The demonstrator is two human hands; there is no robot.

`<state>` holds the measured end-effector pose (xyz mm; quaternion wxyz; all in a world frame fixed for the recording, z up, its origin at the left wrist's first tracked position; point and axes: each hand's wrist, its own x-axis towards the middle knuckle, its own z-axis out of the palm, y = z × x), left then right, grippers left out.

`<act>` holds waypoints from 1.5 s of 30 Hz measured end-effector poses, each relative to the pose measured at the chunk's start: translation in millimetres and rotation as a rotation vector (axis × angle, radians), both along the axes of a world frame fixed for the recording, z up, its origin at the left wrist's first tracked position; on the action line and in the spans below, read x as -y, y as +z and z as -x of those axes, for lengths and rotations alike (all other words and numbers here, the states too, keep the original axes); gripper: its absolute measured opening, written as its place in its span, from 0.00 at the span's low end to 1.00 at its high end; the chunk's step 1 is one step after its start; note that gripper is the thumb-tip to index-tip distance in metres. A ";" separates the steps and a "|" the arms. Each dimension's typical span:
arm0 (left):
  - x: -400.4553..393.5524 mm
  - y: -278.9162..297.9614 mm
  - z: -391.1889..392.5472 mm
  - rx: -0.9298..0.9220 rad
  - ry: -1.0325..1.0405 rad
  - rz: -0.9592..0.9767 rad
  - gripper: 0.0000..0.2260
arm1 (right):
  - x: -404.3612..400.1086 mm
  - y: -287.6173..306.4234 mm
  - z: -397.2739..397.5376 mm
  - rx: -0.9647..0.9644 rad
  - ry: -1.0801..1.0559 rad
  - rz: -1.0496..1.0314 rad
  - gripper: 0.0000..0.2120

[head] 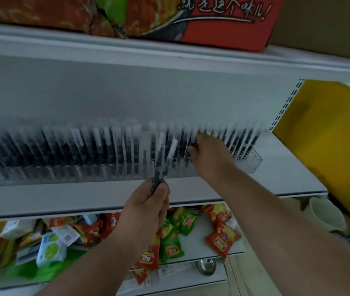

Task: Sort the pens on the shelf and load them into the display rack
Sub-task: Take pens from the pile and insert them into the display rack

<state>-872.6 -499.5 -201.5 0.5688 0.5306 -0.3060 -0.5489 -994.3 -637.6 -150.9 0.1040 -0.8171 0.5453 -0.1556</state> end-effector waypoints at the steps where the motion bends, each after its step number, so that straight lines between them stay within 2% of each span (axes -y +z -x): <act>1: 1.0 1.4 1.0 -0.001 0.008 0.000 0.12 | -0.2 -0.5 1.6 0.022 -0.015 0.003 0.11; 3: 3.5 3.4 2.4 -0.021 0.023 -0.002 0.11 | -5.1 -1.7 9.2 0.089 -0.049 0.036 0.10; 5: 6.9 4.2 3.6 -0.035 0.025 0.012 0.10 | -16.9 0.1 15.7 0.234 -0.058 0.026 0.10; 9: 13.2 4.9 13.6 0.075 -0.039 0.082 0.11 | -37.1 11.5 14.6 0.568 0.087 -0.315 0.12; 12: 14.6 6.4 22.0 0.086 -0.079 0.092 0.11 | -36.7 14.4 17.9 0.747 0.095 -0.442 0.10; 18: 15.4 1.8 17.5 0.177 0.000 0.042 0.12 | -15.4 25.1 33.5 0.996 -0.008 -0.315 0.10; 20: 14.4 2.1 17.2 0.168 0.021 0.037 0.12 | -4.9 28.6 38.6 0.964 -0.049 -0.111 0.08; 22: 13.1 3.5 16.9 0.152 0.031 0.035 0.11 | 3.4 29.6 42.0 0.829 -0.069 0.080 0.07; 24: 12.2 4.2 15.9 0.153 0.030 0.032 0.12 | 7.0 27.0 41.1 0.713 -0.043 0.146 0.06; 34: 8.8 -0.9 5.5 0.096 0.033 0.018 0.12 | 15.5 12.1 31.1 0.405 0.093 0.264 0.06; 38: 6.4 -3.9 1.3 0.092 0.029 0.001 0.12 | 12.1 -7.9 26.4 0.240 0.117 0.144 0.07; 45: 6.4 -5.5 -3.5 0.113 0.028 -0.009 0.12 | 6.6 -8.9 26.4 0.296 -0.048 0.124 0.10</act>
